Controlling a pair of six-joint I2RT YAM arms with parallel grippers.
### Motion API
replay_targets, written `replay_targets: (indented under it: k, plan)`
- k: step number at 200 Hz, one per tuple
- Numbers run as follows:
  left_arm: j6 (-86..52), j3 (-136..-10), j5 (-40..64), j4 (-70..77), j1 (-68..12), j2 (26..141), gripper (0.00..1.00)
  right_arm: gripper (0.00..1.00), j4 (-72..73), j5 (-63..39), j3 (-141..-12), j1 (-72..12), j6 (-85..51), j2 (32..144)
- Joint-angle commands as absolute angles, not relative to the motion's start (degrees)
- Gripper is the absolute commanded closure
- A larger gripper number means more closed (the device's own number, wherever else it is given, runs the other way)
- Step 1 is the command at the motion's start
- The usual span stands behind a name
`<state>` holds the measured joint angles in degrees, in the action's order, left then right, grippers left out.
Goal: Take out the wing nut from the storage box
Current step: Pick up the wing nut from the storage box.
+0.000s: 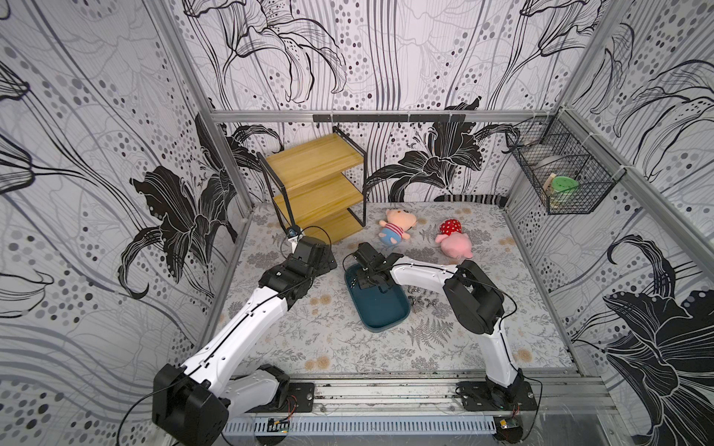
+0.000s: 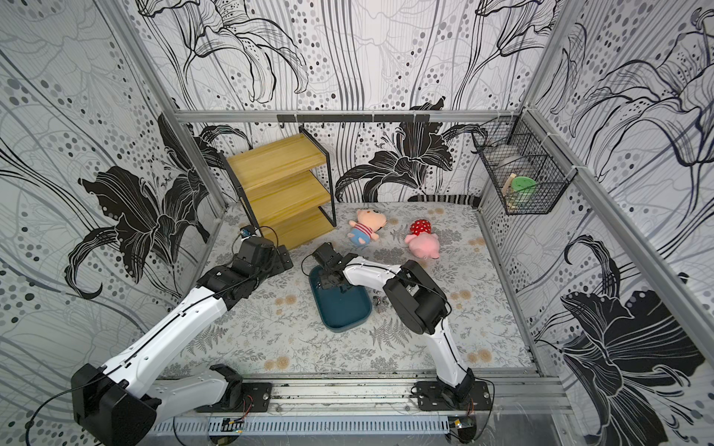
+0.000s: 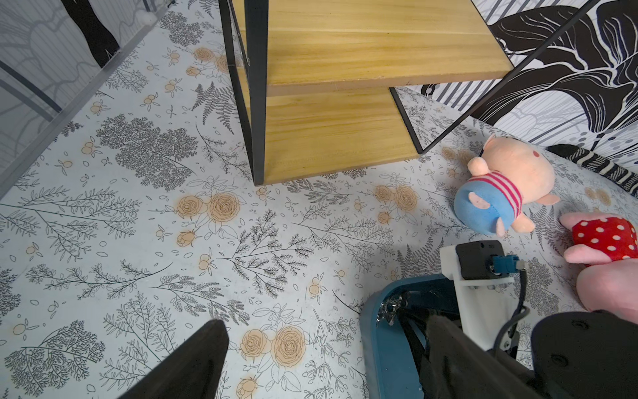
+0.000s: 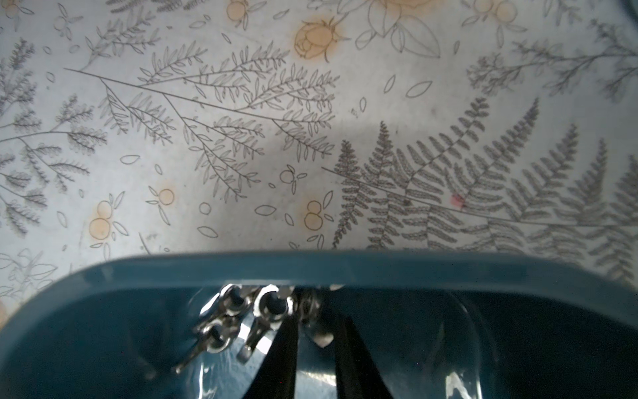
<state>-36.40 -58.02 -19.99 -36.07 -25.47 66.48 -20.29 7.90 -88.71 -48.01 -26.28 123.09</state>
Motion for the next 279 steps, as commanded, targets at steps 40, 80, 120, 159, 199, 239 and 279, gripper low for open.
replay_targets:
  k: [40, 80, 120, 159, 199, 239, 279]
  plan:
    - [-36.83, -57.13, -21.36, -36.12, -25.73, 65.48, 0.05, 0.77, -19.98, 7.91, -89.52, -47.46, -28.93, 123.26]
    - [-37.00, -57.04, -21.18, -35.93, -25.75, 65.65, 0.05, 0.77, -20.65, 8.23, -90.76, -47.03, -30.21, 122.50]
    - [-36.95, -57.13, -21.18, -36.03, -25.69, 65.48, 0.05, 0.77, -20.48, 7.82, -91.15, -46.76, -31.42, 123.70]
    - [-36.91, -57.04, -21.27, -36.10, -25.75, 65.56, 0.05, 0.78, -20.48, 7.34, -91.17, -46.67, -32.34, 124.77]
    - [-36.92, -57.04, -21.27, -35.99, -25.74, 65.56, 0.05, 0.80, -20.61, 7.21, -90.96, -46.58, -32.62, 125.10]
    - [-36.91, -57.07, -21.18, -35.94, -25.75, 65.64, 0.05, 0.81, -20.80, 6.93, -91.31, -46.49, -33.04, 126.19]
    - [-36.87, -56.87, -21.27, -35.95, -25.75, 65.56, 0.05, 0.83, -20.60, 6.98, -90.84, -46.41, -33.33, 126.66]
